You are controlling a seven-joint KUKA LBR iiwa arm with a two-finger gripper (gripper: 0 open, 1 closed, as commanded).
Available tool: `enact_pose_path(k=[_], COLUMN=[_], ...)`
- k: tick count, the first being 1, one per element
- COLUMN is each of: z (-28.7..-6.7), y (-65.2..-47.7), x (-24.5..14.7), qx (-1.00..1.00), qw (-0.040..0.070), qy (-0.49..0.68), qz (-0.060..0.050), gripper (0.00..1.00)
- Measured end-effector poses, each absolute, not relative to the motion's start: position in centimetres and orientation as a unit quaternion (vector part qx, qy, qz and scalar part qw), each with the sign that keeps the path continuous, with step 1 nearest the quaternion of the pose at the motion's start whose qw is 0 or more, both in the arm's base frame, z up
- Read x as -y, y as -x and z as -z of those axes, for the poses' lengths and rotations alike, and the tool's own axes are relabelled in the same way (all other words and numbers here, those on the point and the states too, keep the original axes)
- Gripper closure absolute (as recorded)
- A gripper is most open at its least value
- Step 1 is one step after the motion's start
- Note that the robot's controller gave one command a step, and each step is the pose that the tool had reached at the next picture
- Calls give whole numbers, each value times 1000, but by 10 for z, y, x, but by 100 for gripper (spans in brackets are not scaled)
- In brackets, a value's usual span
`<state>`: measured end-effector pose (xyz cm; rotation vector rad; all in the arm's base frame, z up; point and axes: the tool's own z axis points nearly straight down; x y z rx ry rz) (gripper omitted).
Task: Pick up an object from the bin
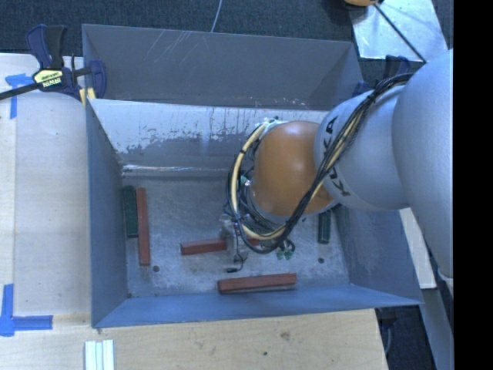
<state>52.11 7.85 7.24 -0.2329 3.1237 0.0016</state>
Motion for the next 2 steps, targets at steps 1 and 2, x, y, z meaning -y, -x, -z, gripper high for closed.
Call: enact_pose_path(k=[1,2], z=[-70,-70], y=[-519,-520], x=[-78,-79], qx=[-997,-997], qw=[2,2], qy=[74,74], qz=[0,-1], gripper=[0,100])
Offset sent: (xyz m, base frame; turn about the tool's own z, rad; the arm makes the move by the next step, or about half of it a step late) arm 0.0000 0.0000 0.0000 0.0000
